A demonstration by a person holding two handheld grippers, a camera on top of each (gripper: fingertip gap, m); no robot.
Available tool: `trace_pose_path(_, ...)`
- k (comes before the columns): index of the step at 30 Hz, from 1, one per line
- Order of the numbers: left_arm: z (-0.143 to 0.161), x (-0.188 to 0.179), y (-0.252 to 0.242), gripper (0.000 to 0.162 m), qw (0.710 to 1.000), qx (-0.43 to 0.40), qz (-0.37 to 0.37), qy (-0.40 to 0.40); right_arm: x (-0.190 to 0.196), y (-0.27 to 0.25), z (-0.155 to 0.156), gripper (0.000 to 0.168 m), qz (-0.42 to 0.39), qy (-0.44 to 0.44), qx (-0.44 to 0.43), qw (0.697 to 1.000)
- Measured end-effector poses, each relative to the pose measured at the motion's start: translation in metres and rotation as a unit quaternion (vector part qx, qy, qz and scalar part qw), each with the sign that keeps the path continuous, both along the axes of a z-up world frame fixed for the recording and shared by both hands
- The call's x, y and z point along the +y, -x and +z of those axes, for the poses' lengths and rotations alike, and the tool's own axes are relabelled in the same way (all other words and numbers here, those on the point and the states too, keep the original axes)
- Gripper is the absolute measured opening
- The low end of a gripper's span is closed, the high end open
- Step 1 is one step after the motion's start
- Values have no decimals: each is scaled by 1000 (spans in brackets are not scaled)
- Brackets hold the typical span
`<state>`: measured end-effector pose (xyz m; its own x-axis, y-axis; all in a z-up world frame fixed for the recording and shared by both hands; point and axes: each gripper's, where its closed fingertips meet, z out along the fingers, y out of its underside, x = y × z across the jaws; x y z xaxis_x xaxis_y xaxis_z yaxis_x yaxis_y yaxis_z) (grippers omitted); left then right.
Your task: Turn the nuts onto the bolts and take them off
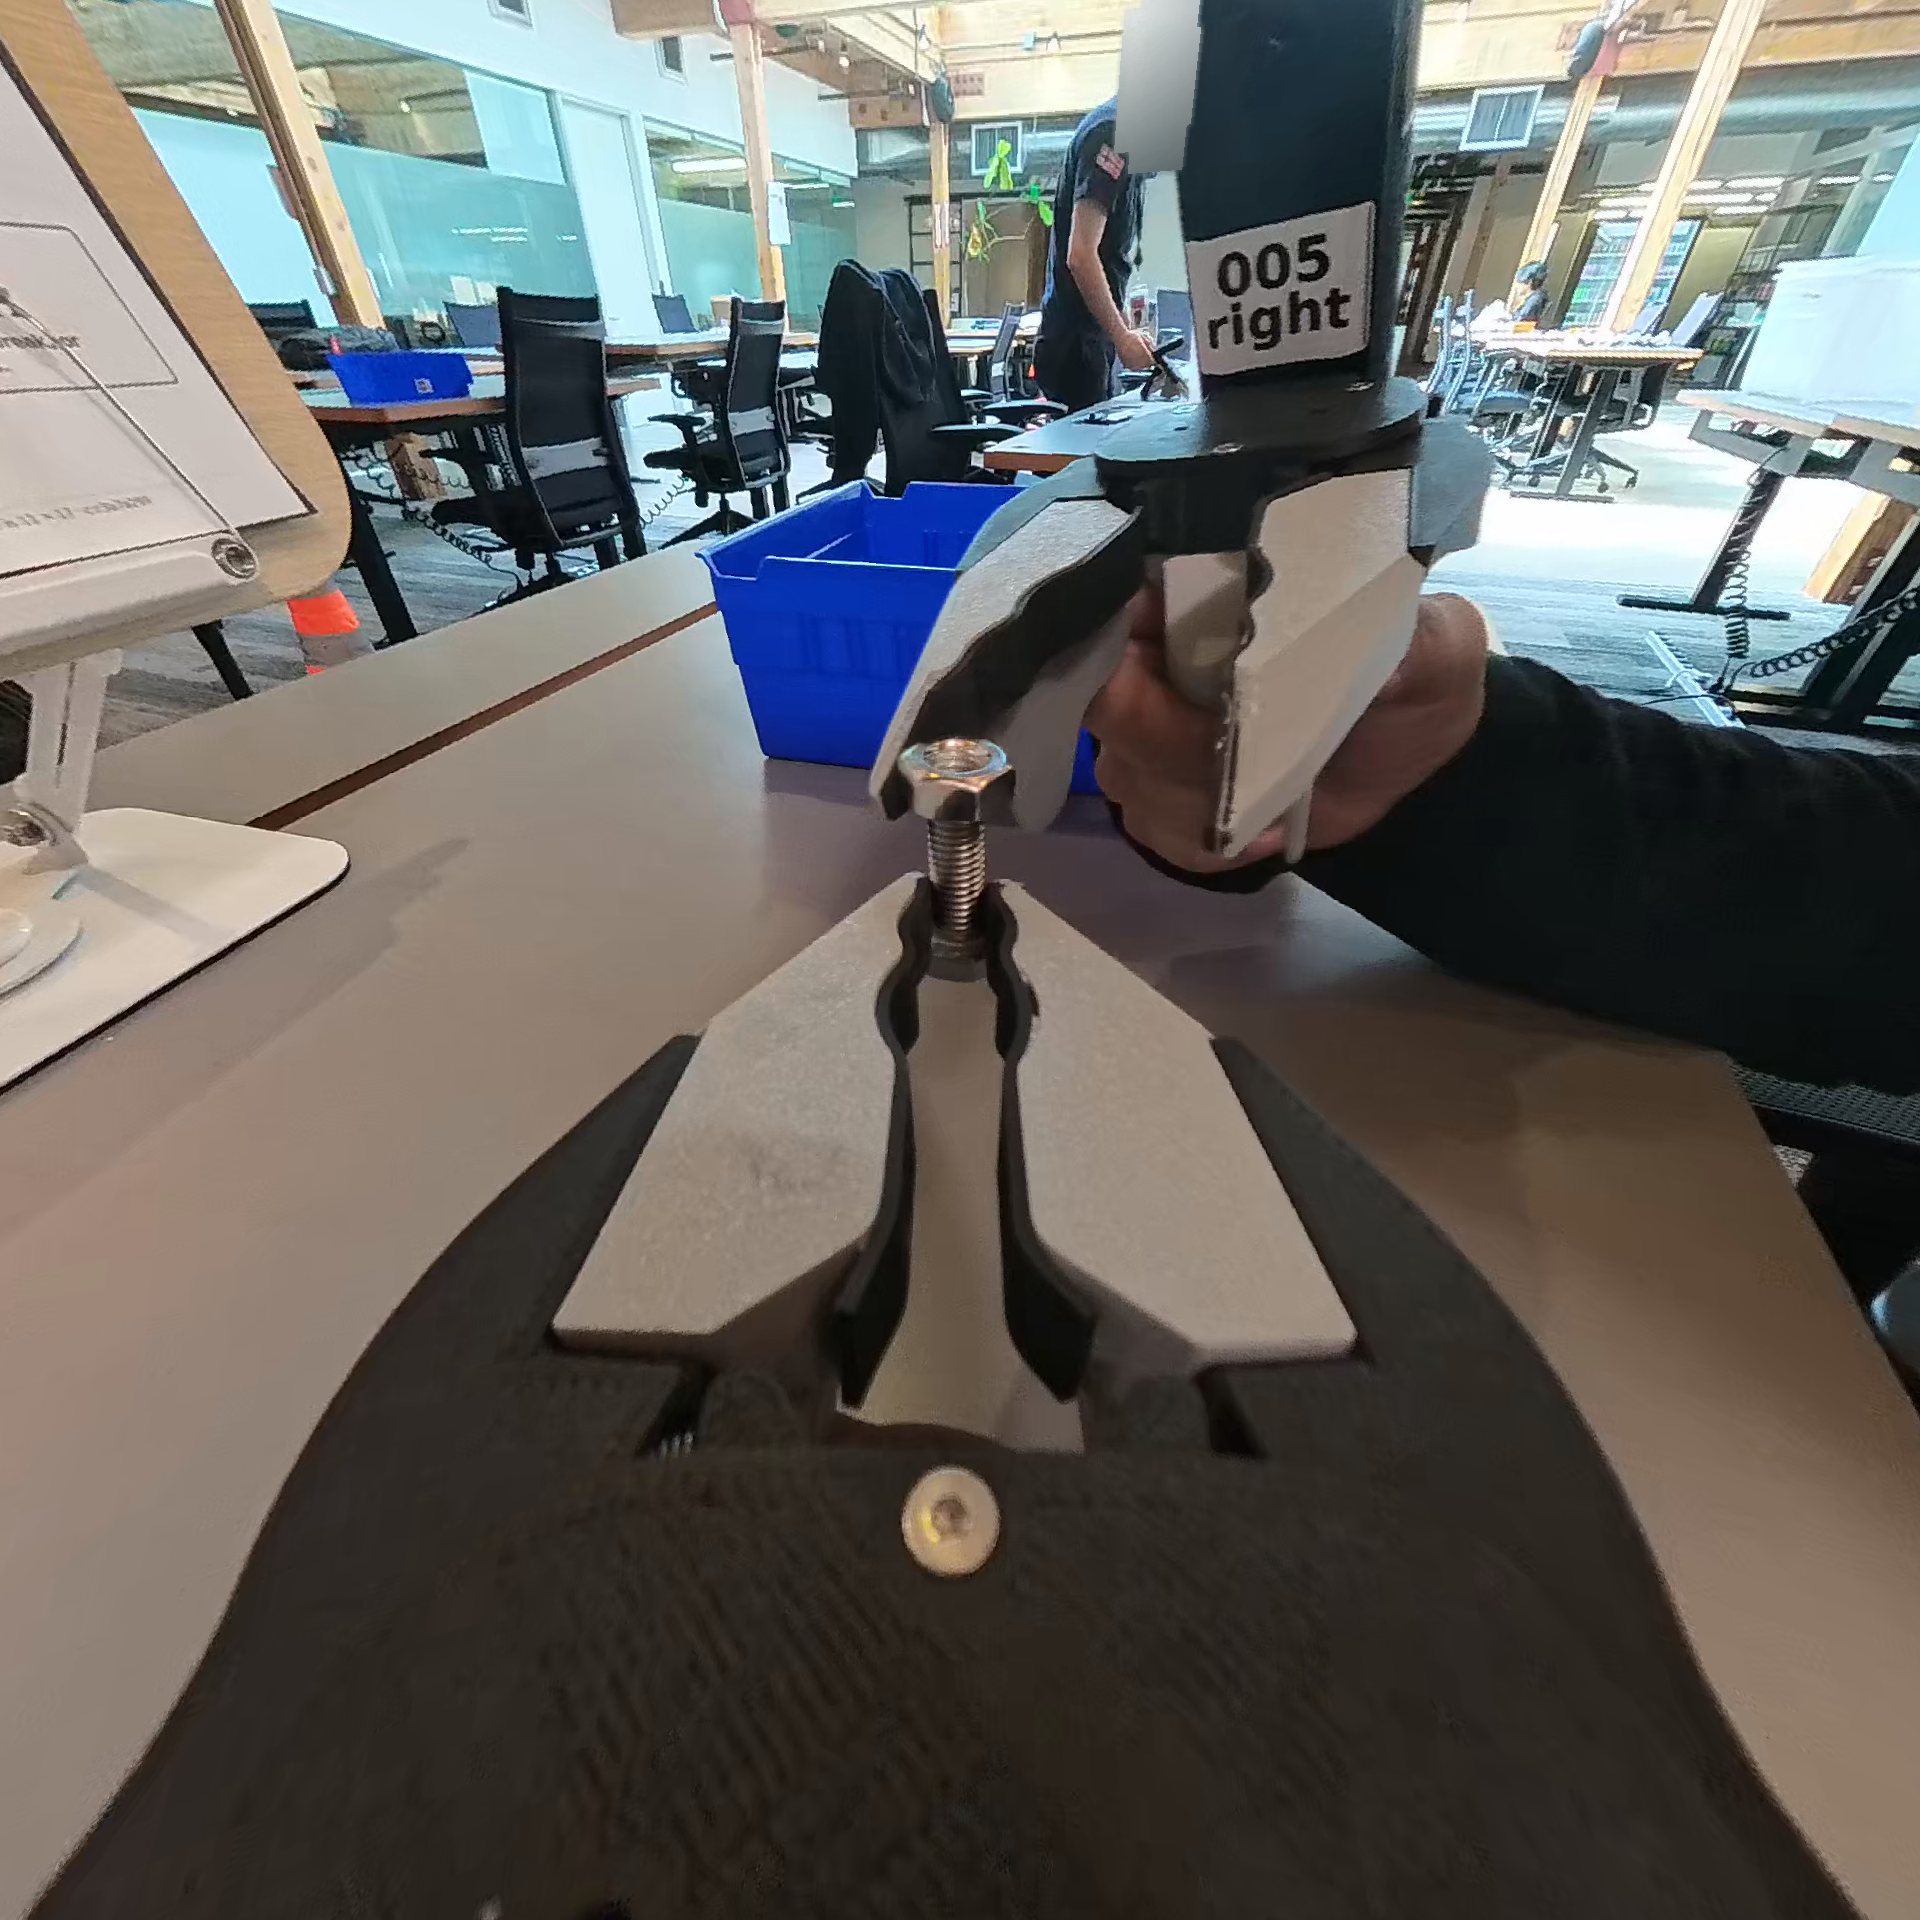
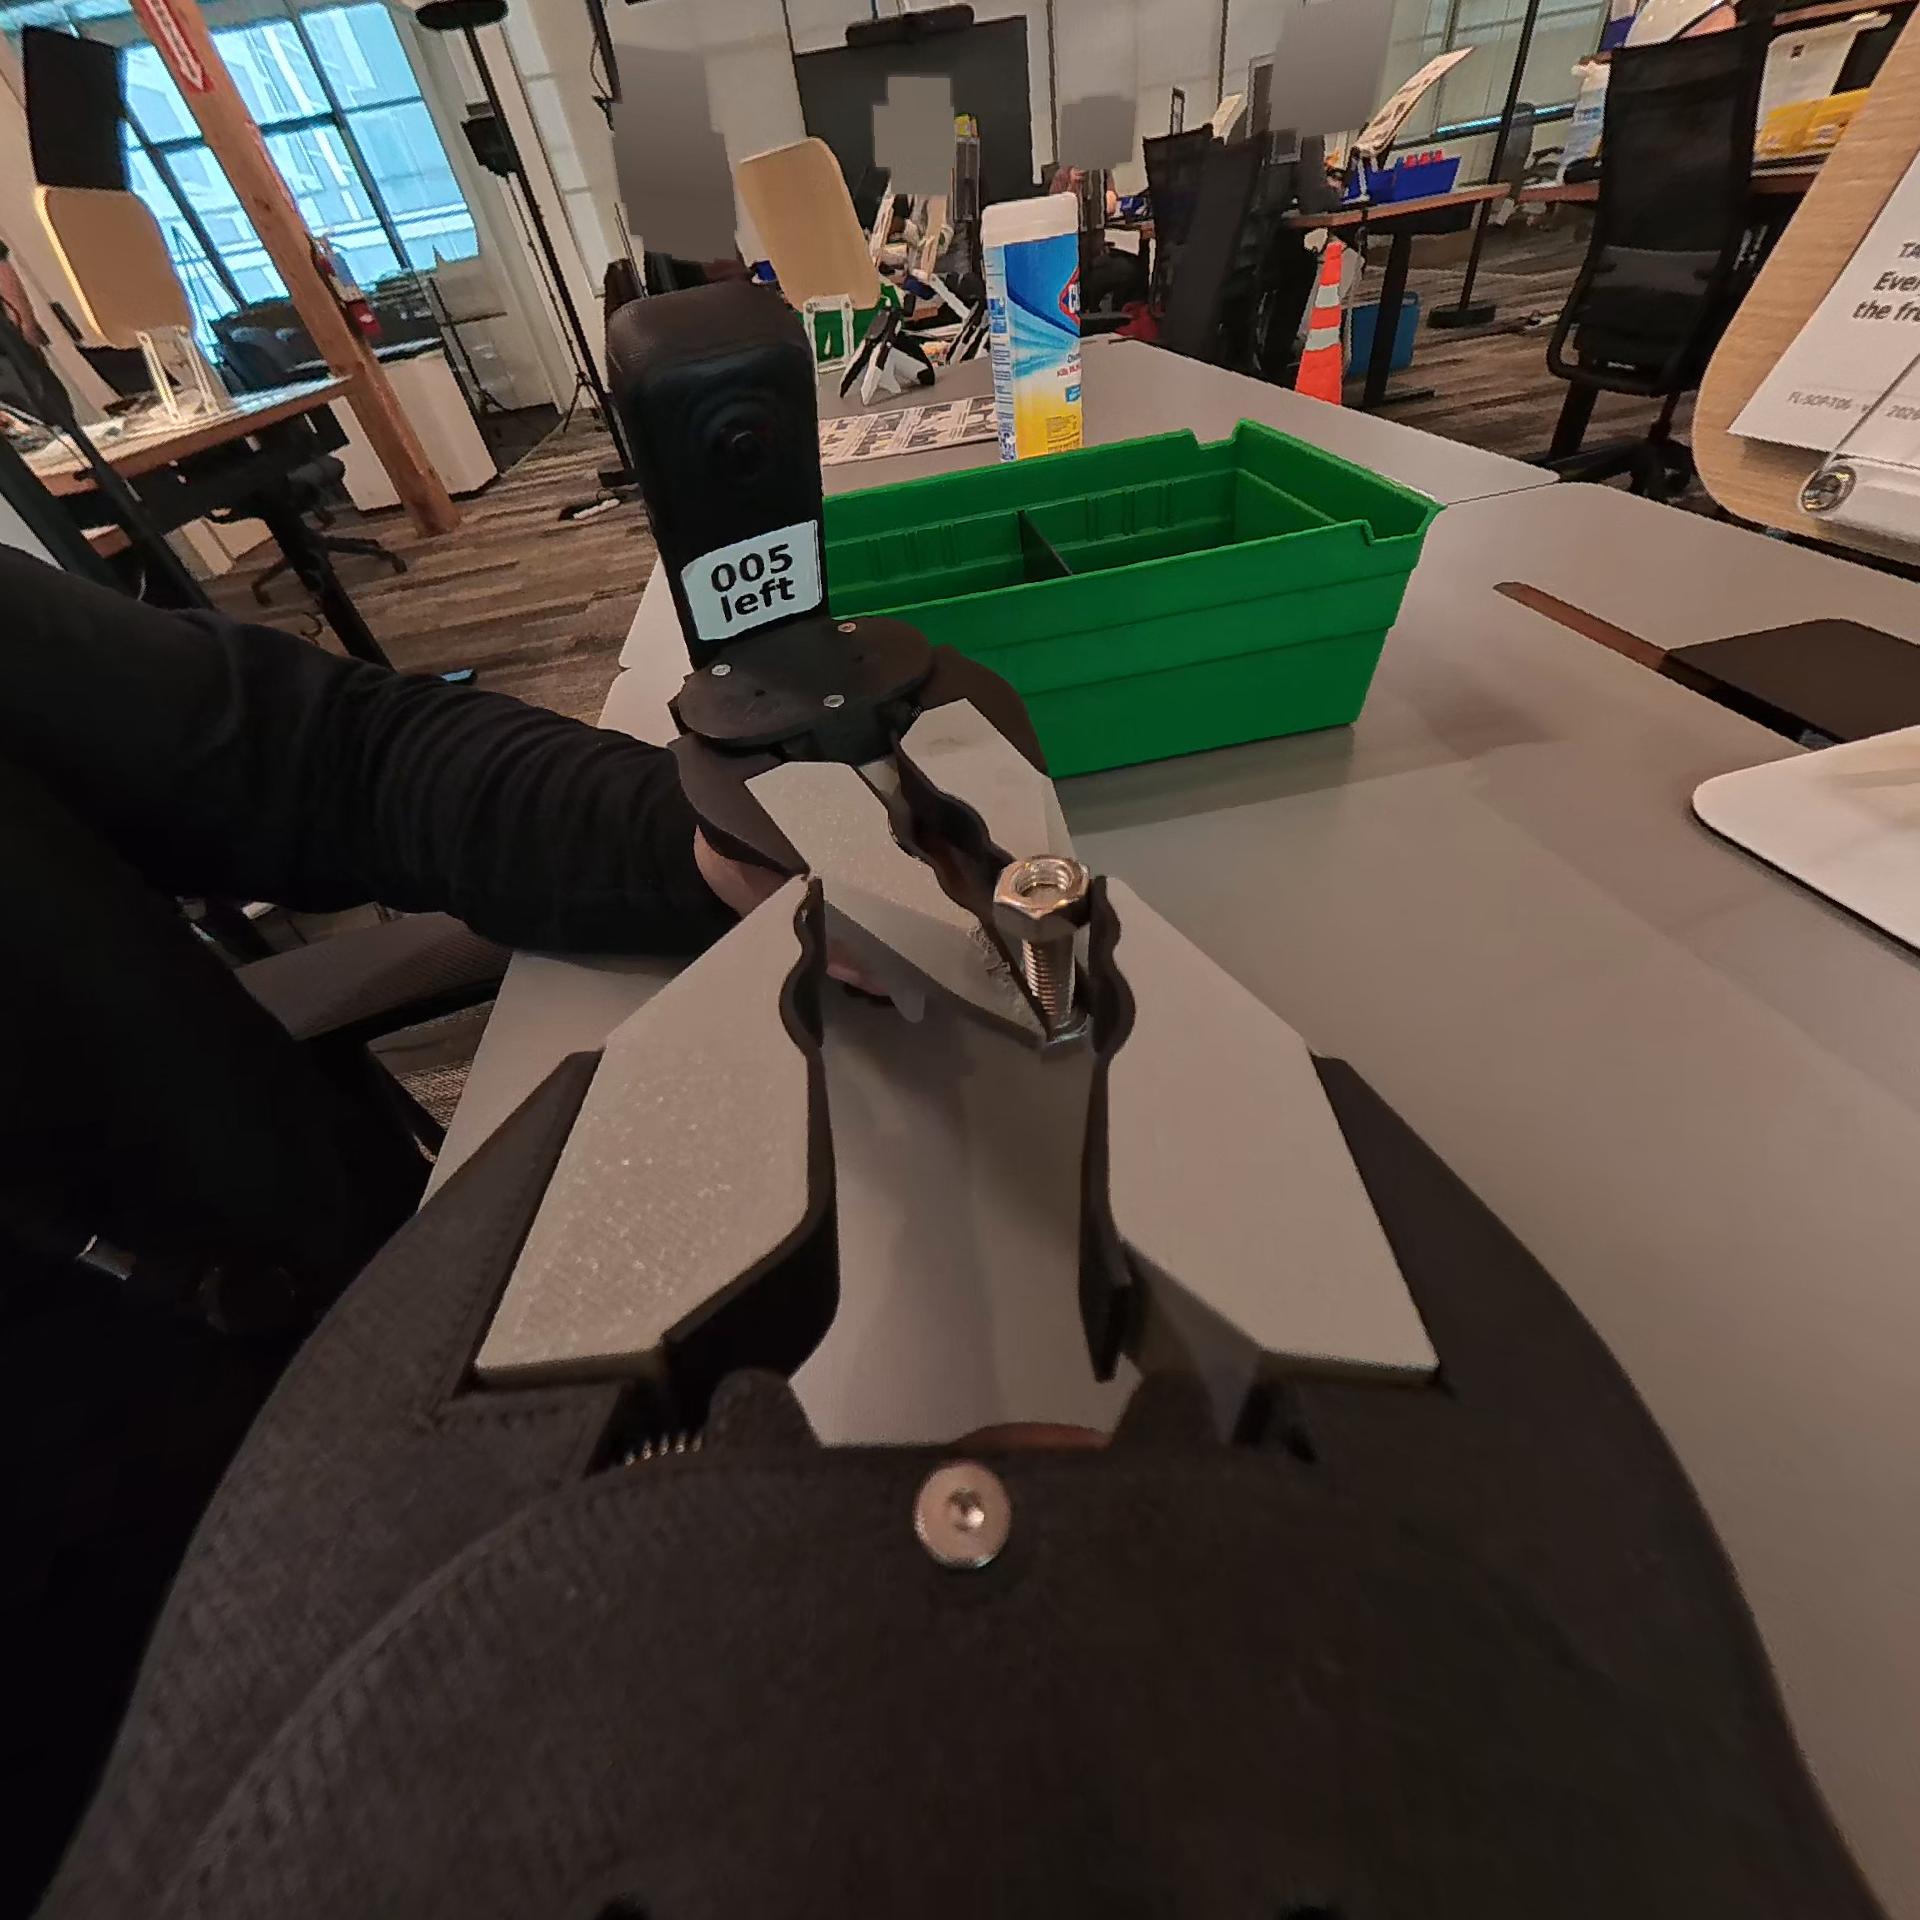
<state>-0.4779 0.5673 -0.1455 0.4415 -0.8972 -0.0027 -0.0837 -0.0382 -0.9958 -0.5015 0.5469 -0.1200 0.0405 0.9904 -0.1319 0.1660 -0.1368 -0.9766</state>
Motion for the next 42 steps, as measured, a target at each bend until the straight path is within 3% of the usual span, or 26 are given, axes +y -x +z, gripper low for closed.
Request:
trace_pose_path(11,0,-11,-8,7,1000,0,-29,-7,-2,11,1,50,14,2,5,1000)
trace_pose_path(30,2,-1,0,7,1000,-8,-8,2,3,-2,4,49,-9,3,16,1000)
trace_pose_path(42,5,-9,-6,7,1000,-9,-22,-7,-8,24,0,52,10,-14,9,1000)
